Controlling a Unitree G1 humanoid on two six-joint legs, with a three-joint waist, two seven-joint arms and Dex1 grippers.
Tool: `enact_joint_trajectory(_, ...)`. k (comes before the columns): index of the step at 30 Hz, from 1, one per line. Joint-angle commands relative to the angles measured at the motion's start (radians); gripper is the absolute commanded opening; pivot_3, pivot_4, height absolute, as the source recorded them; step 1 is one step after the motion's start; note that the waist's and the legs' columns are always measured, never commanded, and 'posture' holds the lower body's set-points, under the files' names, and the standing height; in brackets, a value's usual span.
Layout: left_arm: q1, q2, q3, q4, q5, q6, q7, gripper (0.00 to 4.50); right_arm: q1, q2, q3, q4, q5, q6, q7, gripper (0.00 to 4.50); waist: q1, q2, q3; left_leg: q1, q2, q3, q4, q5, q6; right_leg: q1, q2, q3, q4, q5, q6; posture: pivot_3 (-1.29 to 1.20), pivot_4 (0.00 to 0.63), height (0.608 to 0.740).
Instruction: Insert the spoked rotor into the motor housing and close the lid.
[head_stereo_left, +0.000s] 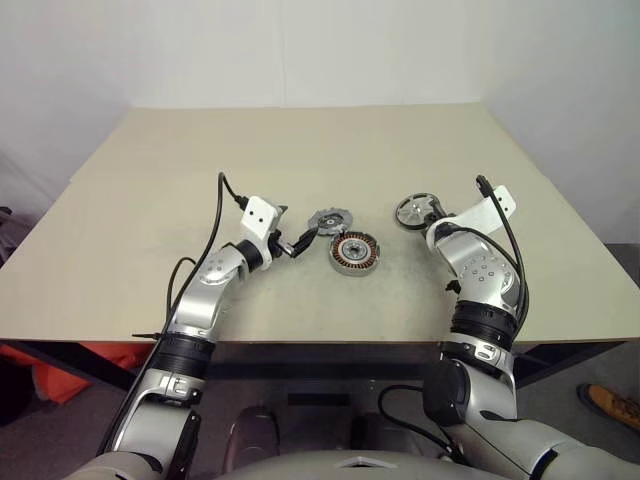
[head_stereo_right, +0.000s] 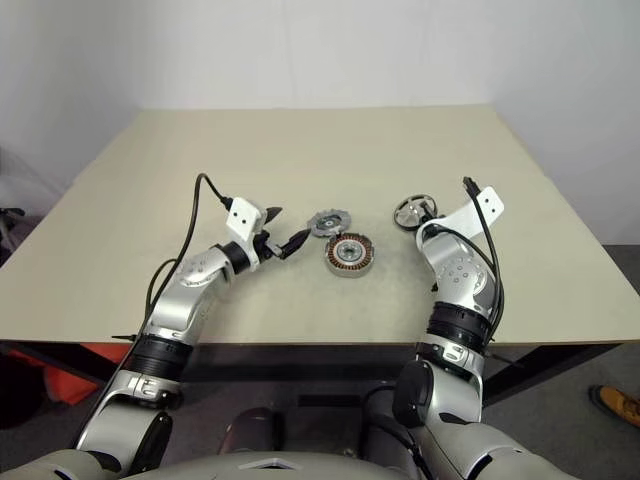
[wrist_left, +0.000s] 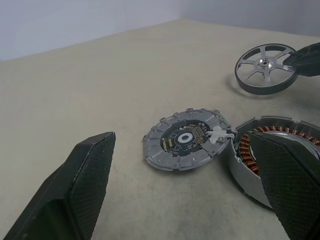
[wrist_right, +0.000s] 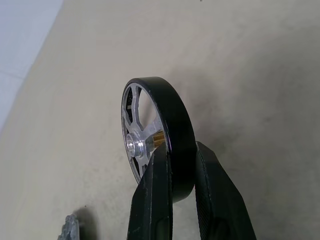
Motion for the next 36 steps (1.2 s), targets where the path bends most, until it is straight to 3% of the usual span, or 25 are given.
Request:
enact_joint_trajectory(1, -0.017, 0.008, 0.011, -0.012, -0.001, -0.018, 0.001, 4.5, -0.045, 0.009, -0.003, -0.018, 0.055, -0.013, 0.012, 0.32, 0.0, 0.0, 0.0, 0.0, 0.0, 0.0, 0.0, 0.0, 0.0, 0.0, 0.0, 0.0, 0.0, 0.0, 0.0, 0.0, 0.0, 0.74)
enact_joint_trajectory(7, -0.017, 0.012, 0.015, -0.011, -0.002, -0.02, 0.002, 4.5, -0.084, 0.008, -0.058, 0.006, 0.237, 0.108, 0.024, 0.32, -0.001, 0.0, 0.0, 0.0, 0.0, 0.0, 0.0, 0.0, 0.0, 0.0, 0.0, 0.0, 0.0, 0.0, 0.0, 0.0, 0.0, 0.74)
enact_joint_trajectory(15, -0.007, 0.023, 0.023, -0.017, -0.002, -0.02, 0.007, 4.5, -0.101, -0.015, -0.143, -0.023, 0.585, 0.384, -0.184, 0.32, 0.002, 0.0, 0.0, 0.0, 0.0, 0.0, 0.0, 0.0, 0.0, 0.0, 0.0, 0.0, 0.0, 0.0, 0.0, 0.0, 0.0, 0.74)
enact_joint_trajectory(27, -0.001, 0.021, 0.019, -0.018, -0.001, -0.022, 0.012, 4.5, 0.034, -0.046, 0.019, -0.16, 0.999, 0.439, -0.487, 0.32, 0.003, 0.0, 0.0, 0.0, 0.0, 0.0, 0.0, 0.001, -0.001, 0.0, 0.0, 0.0, 0.0, 0.0, 0.001, 0.0, 0.0, 0.74)
enact_joint_trajectory(36, 0.001, 0.025, 0.02, -0.015, -0.001, -0.026, 0.01, 4.5, 0.166, -0.142, 0.197, -0.212, 1.18, 0.34, -0.58, 0.32, 0.004, 0.0, 0.0, -0.002, 0.0, 0.0, 0.0, 0.001, -0.001, -0.001, 0.0, 0.0, -0.001, 0.0, 0.001, 0.0, 0.0, 0.74)
